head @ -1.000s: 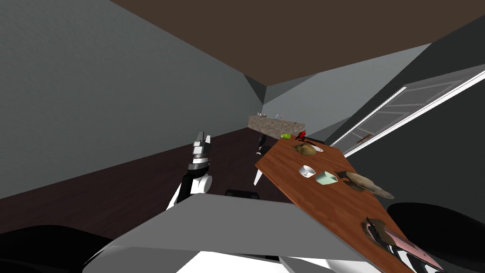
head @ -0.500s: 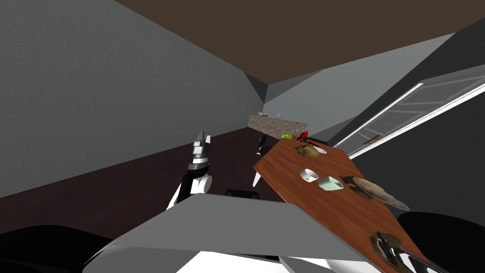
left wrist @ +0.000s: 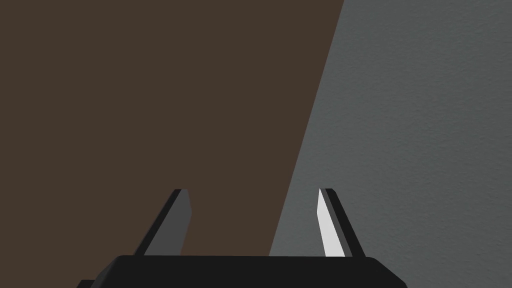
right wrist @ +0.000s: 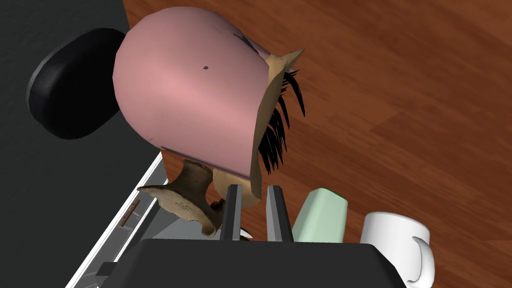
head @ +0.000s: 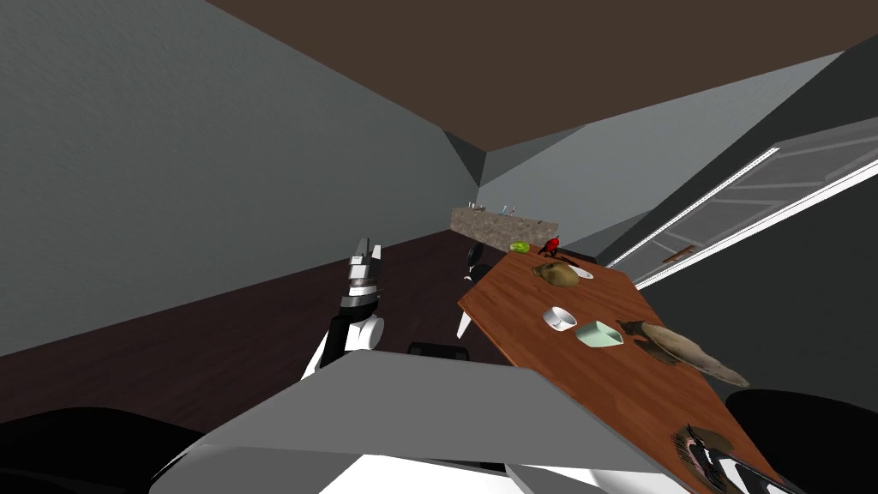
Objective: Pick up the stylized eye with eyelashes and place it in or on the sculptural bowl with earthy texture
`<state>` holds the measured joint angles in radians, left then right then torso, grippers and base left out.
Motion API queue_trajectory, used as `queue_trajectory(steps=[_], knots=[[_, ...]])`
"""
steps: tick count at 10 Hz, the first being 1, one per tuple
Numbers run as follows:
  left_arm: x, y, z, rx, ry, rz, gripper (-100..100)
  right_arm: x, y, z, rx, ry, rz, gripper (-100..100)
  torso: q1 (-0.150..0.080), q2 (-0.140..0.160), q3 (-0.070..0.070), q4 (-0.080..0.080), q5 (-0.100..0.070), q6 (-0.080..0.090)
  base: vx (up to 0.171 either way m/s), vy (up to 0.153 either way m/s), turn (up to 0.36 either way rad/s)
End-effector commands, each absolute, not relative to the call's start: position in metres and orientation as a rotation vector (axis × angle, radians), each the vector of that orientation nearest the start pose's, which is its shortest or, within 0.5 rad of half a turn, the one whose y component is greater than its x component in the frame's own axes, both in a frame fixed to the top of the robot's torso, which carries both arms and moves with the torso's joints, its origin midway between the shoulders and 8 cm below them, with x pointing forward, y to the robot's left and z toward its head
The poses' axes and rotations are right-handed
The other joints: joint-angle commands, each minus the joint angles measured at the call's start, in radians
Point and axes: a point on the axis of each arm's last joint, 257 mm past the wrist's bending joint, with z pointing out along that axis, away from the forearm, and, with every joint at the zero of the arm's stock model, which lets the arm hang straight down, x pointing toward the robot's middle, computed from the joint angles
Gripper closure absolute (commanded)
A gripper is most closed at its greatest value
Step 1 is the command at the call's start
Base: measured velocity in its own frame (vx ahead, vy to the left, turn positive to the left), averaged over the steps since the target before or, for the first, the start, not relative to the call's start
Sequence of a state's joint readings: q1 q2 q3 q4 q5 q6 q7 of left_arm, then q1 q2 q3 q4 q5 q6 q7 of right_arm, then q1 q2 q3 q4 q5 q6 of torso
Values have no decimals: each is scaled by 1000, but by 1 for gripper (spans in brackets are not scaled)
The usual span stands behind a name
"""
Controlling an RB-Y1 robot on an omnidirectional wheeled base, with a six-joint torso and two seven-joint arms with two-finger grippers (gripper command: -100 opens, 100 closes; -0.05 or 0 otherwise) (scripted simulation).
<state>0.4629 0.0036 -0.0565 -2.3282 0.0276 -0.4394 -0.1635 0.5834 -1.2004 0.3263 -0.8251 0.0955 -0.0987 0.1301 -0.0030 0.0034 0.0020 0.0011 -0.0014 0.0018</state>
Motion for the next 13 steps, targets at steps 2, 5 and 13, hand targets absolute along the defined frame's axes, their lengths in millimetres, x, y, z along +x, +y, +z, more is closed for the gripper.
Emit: queue_trajectory(steps=[2, 5, 13], knots=[[348, 259, 46, -601, 626, -1244, 0, 36, -800, -387, 609, 2513, -717, 100, 0, 0, 0, 0, 0, 0, 0, 0, 0], [348, 259, 46, -601, 626, -1244, 0, 37, -802, -380, 600, 2515, -713, 100, 4, 1, 0, 0, 1, 1, -2, 29, -39], [348, 259, 46, -601, 626, -1244, 0, 58, -864, -314, 604, 2399, -946, 100, 1, 3, 2, 1, 7, -2, -47, -32, 106]])
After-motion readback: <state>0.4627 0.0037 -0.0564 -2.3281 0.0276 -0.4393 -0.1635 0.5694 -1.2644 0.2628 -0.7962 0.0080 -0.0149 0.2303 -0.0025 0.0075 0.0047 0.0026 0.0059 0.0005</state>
